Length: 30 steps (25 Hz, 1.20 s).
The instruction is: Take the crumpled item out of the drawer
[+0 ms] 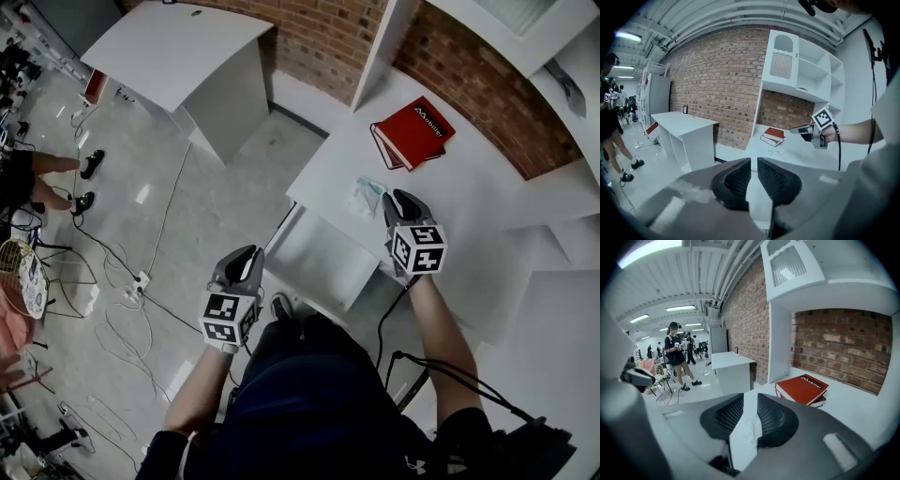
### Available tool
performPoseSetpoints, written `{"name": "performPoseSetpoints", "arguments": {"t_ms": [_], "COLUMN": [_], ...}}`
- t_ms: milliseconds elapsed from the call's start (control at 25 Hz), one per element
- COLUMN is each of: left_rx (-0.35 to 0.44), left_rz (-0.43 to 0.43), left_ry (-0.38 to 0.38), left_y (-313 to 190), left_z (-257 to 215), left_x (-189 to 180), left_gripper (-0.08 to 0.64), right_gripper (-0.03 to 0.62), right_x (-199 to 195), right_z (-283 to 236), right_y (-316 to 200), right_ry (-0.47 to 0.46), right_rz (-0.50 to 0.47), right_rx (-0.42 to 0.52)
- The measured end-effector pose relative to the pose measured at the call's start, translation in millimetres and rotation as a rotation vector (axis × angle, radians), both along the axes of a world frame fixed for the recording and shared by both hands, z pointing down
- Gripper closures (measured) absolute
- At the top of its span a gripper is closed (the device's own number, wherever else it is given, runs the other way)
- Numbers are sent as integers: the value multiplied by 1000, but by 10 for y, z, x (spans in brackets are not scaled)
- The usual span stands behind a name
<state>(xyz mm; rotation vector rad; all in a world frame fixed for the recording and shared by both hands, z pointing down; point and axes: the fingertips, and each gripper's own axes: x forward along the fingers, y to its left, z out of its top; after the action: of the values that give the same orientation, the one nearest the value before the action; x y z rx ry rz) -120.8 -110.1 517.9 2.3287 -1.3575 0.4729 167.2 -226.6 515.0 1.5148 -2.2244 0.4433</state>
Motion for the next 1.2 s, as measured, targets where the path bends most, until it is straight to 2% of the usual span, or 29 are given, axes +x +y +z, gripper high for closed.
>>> {"name": "performPoseSetpoints", "arguments": {"t_ms": [280, 520, 680, 1040, 1200], "left_rx": [76, 241, 296, 369, 446], "left_rz": [6, -15, -17, -10, 6], "left_ry": [24, 27, 38, 60, 73], "left_y": [-72, -159, -237, -352, -359], "left_z": [-339, -831, -1171, -1590, -1832], "left_x": [35, -23, -5, 92, 154], "left_gripper": [512, 512, 514, 512, 514], "right_gripper": [529, 531, 538, 565, 571], "right_x": [15, 13, 20, -95, -118], "right_z": [-748, -1316, -1632, -2098, -2284], "right_y": [158, 318, 450, 676, 776], "right_ry": [-41, -85, -81, -90, -96], "right_rz": [54, 74, 72, 50, 50], "right_rx": [178, 309, 388, 508, 565]}}
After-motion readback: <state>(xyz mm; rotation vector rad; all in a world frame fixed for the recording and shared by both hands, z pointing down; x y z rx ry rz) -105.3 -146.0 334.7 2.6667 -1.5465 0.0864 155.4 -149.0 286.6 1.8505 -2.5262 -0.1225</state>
